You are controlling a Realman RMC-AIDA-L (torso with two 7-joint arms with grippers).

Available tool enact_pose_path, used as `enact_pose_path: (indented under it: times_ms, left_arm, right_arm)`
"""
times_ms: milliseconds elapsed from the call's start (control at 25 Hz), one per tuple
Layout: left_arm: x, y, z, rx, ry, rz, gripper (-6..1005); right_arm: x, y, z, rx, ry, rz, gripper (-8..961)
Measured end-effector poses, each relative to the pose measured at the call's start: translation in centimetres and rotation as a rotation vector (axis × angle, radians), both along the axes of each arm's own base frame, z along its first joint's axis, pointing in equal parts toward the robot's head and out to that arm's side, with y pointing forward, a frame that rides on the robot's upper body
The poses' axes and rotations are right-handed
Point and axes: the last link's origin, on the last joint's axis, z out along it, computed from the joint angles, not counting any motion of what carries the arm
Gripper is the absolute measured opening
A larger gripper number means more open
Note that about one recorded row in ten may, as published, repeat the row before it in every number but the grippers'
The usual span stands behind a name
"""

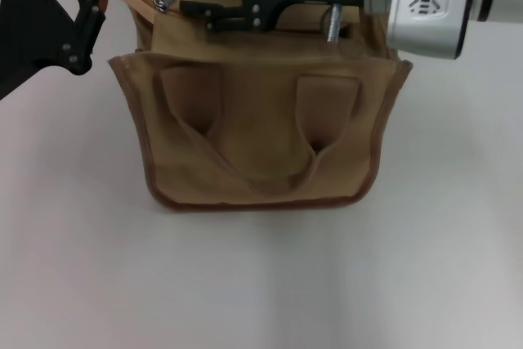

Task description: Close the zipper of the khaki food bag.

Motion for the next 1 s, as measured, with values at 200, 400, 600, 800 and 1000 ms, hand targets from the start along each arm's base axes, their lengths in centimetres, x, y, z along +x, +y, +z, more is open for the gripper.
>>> enact_pose_path:
  times_ms: [200,400,600,800,1000]
  left_arm:
    - [0.3,0.1,0.1,0.001,0.004,-0.016,48]
    - [0.5,0.3,0.2,-0.01,-0.004,-0.021,49]
    - [1.1,0.6,0.2,-0.026,-0.014,-0.038,50]
    - [1.8,0.7,0.3,-0.043,-0.016,-0.066,52]
    - [2.2,0.8,0.3,-0.05,-0.019,-0.089,53]
  right_arm:
    - [-0.8,-0.3,-1.3,0.037,-0.028,0.044,757]
    - [-1.0,-0.5,-1.8,0.054,-0.05,0.067,756]
    - [-0.8,-0.6,-1.8,0.079,-0.06,0.085,756]
    - [-0.8,-0.8,-1.7,0.089,-0.046,0.093,756]
    - [-0.9,-1.3,-1.8,0.109,-0.009,0.128,757]
